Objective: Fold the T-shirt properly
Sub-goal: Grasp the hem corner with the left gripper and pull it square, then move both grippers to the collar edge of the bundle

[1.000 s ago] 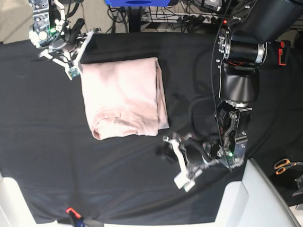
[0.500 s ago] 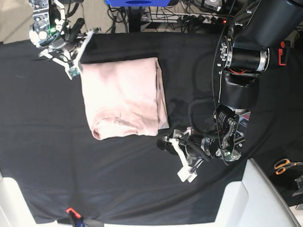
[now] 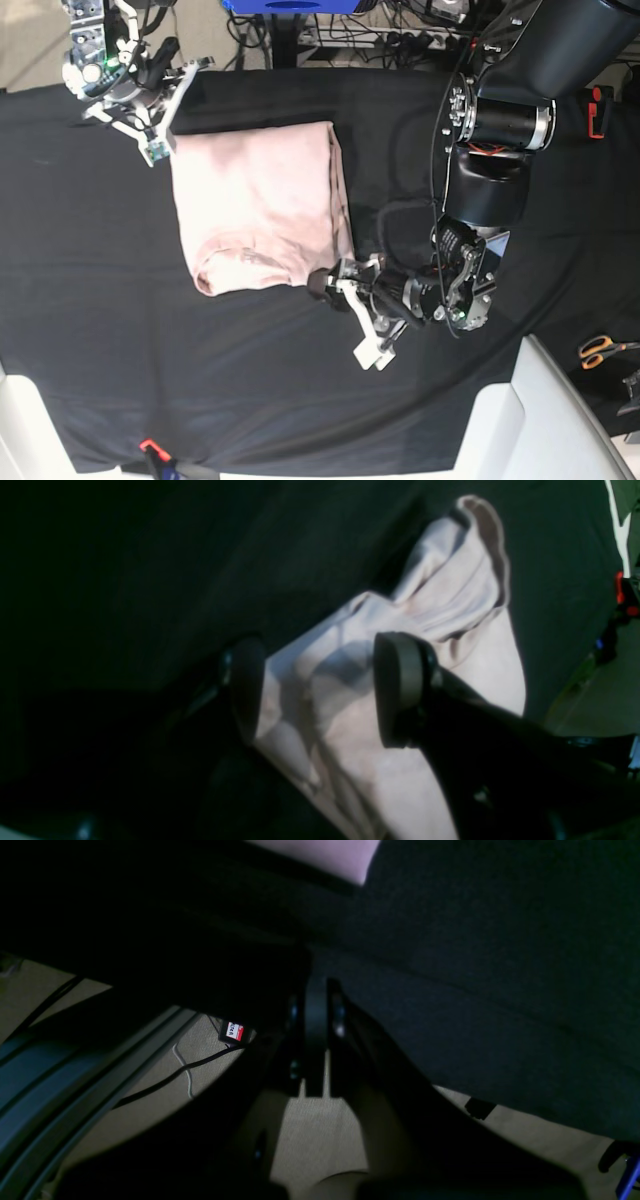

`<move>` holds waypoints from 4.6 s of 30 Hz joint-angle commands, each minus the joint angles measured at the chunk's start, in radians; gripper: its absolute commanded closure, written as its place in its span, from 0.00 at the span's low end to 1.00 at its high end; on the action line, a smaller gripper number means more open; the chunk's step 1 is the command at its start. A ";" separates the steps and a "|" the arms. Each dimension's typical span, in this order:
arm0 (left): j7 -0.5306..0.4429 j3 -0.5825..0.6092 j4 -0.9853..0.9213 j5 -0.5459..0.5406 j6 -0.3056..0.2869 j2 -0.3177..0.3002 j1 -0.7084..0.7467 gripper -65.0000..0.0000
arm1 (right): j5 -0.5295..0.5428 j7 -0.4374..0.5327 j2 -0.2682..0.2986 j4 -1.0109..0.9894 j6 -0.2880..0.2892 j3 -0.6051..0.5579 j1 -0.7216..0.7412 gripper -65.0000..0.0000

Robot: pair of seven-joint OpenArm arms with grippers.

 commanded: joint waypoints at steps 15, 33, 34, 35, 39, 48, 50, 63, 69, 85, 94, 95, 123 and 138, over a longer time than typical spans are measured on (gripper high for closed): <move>-0.060 0.002 -0.016 -0.021 -0.007 0.005 -0.030 0.47 | 0.007 0.009 0.004 0.015 -0.003 0.001 -0.002 1.00; -0.061 0.002 -0.016 -0.016 -0.007 0.044 -0.030 0.50 | 0.007 0.009 0.004 0.015 -0.003 0.001 -0.002 1.00; -0.061 0.002 -0.016 -0.016 -0.007 0.044 -0.030 0.54 | 0.007 0.009 0.004 0.015 -0.003 0.001 -0.002 1.00; -0.061 0.002 -0.016 -0.016 -0.007 0.044 -0.030 0.62 | 0.007 0.009 0.004 0.015 -0.003 0.001 -0.002 1.00; -0.061 0.002 -0.018 -0.016 -0.007 0.045 -0.030 0.92 | 0.007 0.009 0.004 0.015 -0.003 0.001 -0.002 1.00; -0.055 -0.006 -0.015 -0.016 -0.007 0.041 -0.031 1.00 | 0.007 0.009 0.004 0.015 -0.003 0.001 -0.002 1.00; -0.055 -0.007 -0.013 -0.018 -0.006 0.039 -0.031 1.00 | 0.007 0.009 0.004 0.015 -0.003 0.001 -0.002 1.00; -0.003 -0.010 0.083 -0.024 0.092 0.011 0.009 1.00 | 0.007 0.009 0.004 0.015 -0.003 0.001 -0.002 1.00; 0.049 -0.050 0.145 -0.024 0.139 0.005 0.012 1.00 | 0.007 0.009 0.004 0.015 -0.002 0.001 -0.002 1.00; 0.075 -0.130 0.189 -0.015 0.146 -0.024 0.064 1.00 | 0.007 0.009 -0.016 0.015 0.000 0.000 0.001 1.00; -0.010 -0.027 0.186 -0.015 0.146 -0.025 0.067 1.00 | 0.007 0.009 -0.023 0.015 0.001 0.000 0.001 1.00; -0.023 -0.007 0.186 -0.015 0.146 -0.025 0.067 1.00 | 0.007 0.009 -0.023 0.015 0.001 0.000 0.001 1.00; 0.016 0.011 0.445 -0.124 0.146 -0.073 0.110 0.44 | 0.007 0.011 -0.017 0.030 0.003 0.000 0.005 1.00; -0.103 0.102 0.812 -0.186 0.146 -0.051 0.526 1.00 | 0.007 0.021 -0.025 0.174 0.284 0.001 0.079 1.00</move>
